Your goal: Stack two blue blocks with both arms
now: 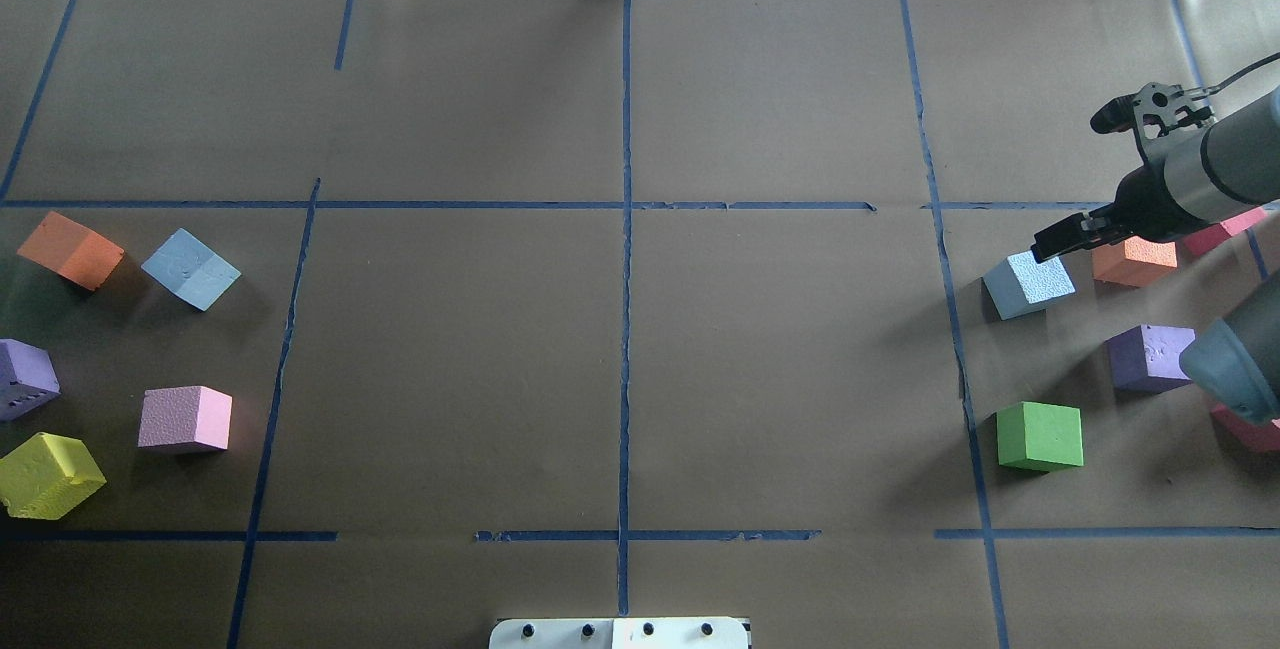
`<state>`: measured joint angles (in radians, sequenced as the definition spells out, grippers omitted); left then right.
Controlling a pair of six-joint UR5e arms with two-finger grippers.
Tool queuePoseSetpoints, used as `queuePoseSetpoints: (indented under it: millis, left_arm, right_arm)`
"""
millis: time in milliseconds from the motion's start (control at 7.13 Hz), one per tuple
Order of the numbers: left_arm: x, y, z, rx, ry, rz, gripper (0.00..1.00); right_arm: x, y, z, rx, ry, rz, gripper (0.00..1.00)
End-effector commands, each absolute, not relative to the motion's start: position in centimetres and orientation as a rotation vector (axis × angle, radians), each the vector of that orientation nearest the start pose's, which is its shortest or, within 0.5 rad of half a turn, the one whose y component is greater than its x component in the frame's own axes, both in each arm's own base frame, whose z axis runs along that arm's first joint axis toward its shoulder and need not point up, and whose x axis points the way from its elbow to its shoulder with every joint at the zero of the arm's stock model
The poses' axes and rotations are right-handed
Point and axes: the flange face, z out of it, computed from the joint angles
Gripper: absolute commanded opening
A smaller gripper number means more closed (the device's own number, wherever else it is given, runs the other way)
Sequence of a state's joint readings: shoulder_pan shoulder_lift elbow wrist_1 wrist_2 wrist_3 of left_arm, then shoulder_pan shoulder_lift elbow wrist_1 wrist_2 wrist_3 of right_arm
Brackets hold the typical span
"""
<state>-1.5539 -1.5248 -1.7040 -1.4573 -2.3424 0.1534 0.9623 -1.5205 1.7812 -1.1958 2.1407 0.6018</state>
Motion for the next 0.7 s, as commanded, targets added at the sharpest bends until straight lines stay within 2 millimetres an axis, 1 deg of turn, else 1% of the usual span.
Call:
queuePoseSetpoints:
  millis: [0,280,421,561]
  left_arm:
    - [-5.6,-47.0,62.7,0.028,0.772,0.152,1.00]
    - [-5.6,-47.0,62.7,0.028,0.772,0.152,1.00]
    - [-5.6,-47.0,62.7,0.028,0.772,0.152,1.00]
    - [-5.6,-46.9,62.7,0.027,0.772,0.151,1.00]
  right_arm:
    - [-26.1,-47.6,50.4,0.163,-0.798,-0.199,1.00]
    - [-27.6,-47.2,51.2,0.151,-0.781,-0.220,1.00]
    - [-28.0,-47.5,52.0,0.155,-0.756,-0.218,1.00]
    - [-28.7,-47.7,52.2,0.151,-0.751,-0.223,1.00]
